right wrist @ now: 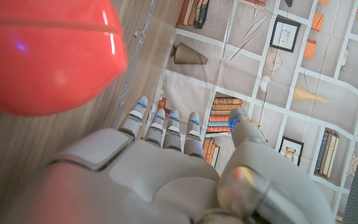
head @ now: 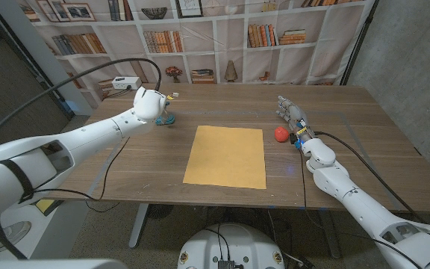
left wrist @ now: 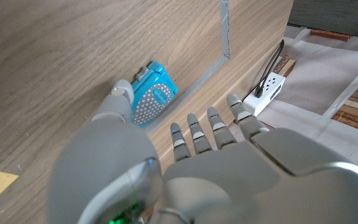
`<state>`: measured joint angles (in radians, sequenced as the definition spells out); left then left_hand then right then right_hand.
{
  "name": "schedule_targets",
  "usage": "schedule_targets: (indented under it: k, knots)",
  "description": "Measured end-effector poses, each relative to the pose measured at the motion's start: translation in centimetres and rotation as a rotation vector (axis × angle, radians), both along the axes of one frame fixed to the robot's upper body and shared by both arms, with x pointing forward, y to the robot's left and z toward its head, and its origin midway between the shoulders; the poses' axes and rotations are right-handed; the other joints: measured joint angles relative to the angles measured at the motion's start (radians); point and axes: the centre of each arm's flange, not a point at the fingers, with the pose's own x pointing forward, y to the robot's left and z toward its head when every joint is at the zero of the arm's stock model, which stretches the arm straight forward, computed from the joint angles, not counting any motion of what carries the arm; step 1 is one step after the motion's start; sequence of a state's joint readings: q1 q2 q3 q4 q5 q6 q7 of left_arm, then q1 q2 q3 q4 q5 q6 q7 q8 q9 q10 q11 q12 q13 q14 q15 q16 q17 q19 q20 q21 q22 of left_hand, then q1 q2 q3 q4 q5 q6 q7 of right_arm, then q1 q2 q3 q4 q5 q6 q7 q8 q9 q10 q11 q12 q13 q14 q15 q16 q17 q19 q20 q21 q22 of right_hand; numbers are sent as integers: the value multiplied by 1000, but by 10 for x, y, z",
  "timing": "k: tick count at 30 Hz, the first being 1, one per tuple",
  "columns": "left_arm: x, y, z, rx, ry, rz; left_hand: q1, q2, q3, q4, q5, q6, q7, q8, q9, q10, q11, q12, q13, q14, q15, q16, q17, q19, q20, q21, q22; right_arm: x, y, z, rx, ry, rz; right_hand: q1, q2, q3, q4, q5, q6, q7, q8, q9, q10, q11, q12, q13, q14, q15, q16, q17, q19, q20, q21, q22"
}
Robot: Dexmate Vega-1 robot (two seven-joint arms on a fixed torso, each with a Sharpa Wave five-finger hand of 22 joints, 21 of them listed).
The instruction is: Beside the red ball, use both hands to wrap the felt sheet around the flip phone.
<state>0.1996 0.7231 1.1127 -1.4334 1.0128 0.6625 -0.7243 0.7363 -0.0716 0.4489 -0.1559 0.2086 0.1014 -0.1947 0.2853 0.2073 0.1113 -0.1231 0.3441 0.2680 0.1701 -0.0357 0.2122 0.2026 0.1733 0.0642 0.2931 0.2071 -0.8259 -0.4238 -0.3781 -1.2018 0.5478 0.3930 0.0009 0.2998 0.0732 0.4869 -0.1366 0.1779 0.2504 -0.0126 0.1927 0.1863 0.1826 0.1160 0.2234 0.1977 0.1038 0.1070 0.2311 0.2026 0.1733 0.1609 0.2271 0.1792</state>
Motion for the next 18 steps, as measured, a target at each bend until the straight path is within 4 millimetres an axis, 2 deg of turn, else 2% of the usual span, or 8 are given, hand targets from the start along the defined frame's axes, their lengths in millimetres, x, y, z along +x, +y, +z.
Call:
schedule_targets:
  k: [12, 15, 18]
  knots:
    - [18, -12, -11, 45, 6, -23, 10, 10, -12, 4, 0, 8, 0, 11, 0, 6, -6, 4, 4, 16, -5, 6, 0, 4, -4, 7, 5, 6, -5, -1, 1, 9, -8, 0, 0, 0, 0, 0, 0, 0, 0, 0, 6, 6, 0, 0, 0, 0, 0, 0, 0, 0, 0, 0]
    - [22, -16, -16, 49, 11, -33, 22, 22, -17, -1, 0, 15, 0, 15, 0, 10, -9, 6, 4, 38, -3, 10, 4, 41, -13, 22, 5, 7, -6, -2, 3, 13, -11, 0, 0, 0, 0, 0, 0, 0, 0, 0, 10, 1, 0, 0, 0, 0, 0, 0, 2, 2, 0, 0]
    - [24, -19, -18, 54, 10, -39, 64, 32, -31, -5, 0, 47, 3, 35, 0, 52, -18, 25, 4, 107, -4, 32, 9, 126, -34, 64, 12, 8, -7, -2, 5, 14, -10, 0, 0, 0, 0, 0, 0, 0, 0, 0, 11, 0, 0, 0, 0, 0, 0, 0, 2, 2, 0, 0]
